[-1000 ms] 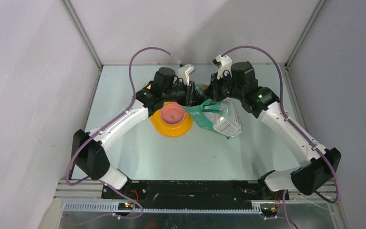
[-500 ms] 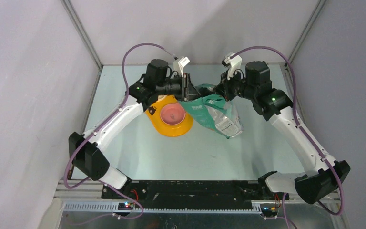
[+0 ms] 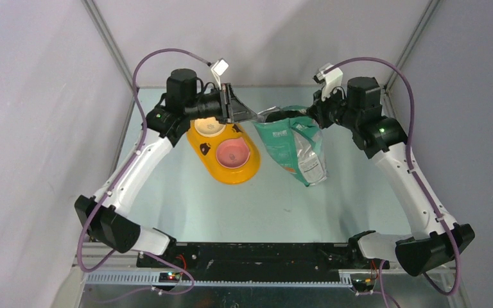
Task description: Serve the pet food
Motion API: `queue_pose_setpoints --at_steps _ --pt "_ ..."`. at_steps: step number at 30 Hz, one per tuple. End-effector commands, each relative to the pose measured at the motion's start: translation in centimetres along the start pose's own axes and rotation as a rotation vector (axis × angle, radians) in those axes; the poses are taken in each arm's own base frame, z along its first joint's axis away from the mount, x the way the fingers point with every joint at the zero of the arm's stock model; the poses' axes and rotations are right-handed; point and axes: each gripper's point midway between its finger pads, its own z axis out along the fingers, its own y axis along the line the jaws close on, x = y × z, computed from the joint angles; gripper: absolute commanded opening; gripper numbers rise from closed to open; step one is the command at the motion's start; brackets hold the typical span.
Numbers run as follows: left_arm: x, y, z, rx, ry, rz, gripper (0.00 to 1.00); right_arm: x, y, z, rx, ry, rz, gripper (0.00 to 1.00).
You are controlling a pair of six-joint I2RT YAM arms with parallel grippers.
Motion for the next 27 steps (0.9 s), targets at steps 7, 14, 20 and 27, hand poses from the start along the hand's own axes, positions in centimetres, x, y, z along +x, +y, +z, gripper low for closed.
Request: queue_pose_setpoints --at_steps 7,14,20,27 --pt "-1.1 3.9 -2.1 -0.063 -0.100 -0.214 0.00 -4.8 -4.7 -4.0 0.213 -0.107 -0.093 0.00" --pt "-3.5 4.1 -2.1 0.141 -0.203 -0.408 0.00 -4.4 -4.7 -4.4 0.208 -0.088 -0.087 0.00" --pt "-3.6 4.8 -2.0 0.187 -0.220 -0.538 0.00 -5.1 -5.0 -4.9 0.221 -0.087 -0.105 0.00" --pt "-5.1 4.5 -2.8 0.203 -0.270 -0.614 0.00 -6.8 -6.1 -5.5 0.274 -0.112 -0.157 0.00"
